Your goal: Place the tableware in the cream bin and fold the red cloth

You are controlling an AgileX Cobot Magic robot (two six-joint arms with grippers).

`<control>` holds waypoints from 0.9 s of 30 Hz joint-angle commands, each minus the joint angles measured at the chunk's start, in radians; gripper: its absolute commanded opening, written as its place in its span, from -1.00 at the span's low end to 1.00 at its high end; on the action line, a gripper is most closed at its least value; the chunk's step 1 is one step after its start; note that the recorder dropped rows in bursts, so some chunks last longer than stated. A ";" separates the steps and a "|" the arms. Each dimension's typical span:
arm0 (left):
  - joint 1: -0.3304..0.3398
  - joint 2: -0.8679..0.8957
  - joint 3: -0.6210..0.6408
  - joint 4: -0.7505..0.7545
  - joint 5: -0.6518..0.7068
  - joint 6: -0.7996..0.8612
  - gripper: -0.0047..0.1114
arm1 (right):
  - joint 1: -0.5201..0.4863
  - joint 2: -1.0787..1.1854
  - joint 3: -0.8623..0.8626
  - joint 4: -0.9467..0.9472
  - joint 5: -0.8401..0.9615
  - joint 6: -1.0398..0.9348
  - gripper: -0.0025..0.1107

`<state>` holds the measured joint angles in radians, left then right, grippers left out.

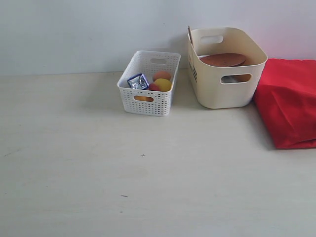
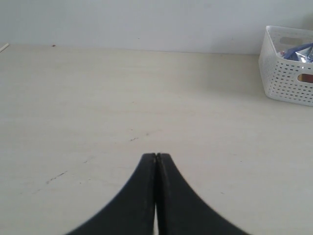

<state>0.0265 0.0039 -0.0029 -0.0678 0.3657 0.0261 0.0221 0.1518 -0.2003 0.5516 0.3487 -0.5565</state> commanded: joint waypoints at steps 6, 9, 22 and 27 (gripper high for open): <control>-0.006 -0.004 0.003 0.003 -0.013 -0.004 -0.92 | 0.001 -0.047 0.007 -0.073 0.009 0.051 -0.96; -0.006 -0.004 0.003 0.003 -0.013 -0.004 -0.92 | 0.001 -0.073 0.033 -0.189 0.012 0.164 -0.96; -0.006 -0.004 0.003 0.003 -0.013 -0.004 -0.92 | 0.001 -0.152 0.200 -0.621 -0.143 0.664 -0.96; -0.006 -0.004 0.003 0.003 -0.013 -0.004 -0.92 | 0.001 -0.152 0.200 -0.637 -0.116 0.664 -0.96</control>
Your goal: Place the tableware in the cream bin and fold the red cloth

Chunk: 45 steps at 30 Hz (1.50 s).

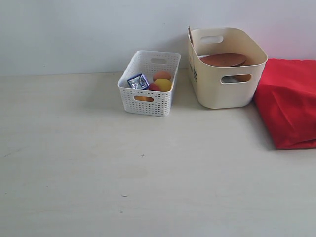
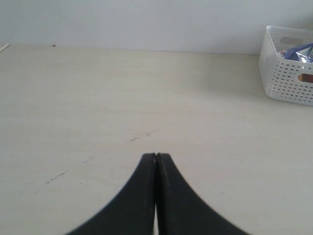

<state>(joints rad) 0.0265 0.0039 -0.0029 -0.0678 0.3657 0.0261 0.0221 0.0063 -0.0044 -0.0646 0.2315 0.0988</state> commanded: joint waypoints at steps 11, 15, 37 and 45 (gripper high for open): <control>-0.006 -0.004 0.003 0.003 -0.013 -0.004 -0.92 | 0.001 -0.006 0.004 -0.014 0.025 -0.078 -0.96; -0.006 -0.004 0.003 0.003 -0.013 -0.004 -0.92 | 0.001 -0.006 0.004 -0.012 0.027 -0.064 -0.96; -0.006 -0.004 0.003 0.003 -0.013 -0.004 -0.92 | 0.001 -0.006 0.004 -0.012 0.027 -0.063 -0.96; -0.006 -0.004 0.003 0.003 -0.013 -0.004 -0.92 | 0.001 -0.006 0.004 -0.012 0.027 -0.063 -0.96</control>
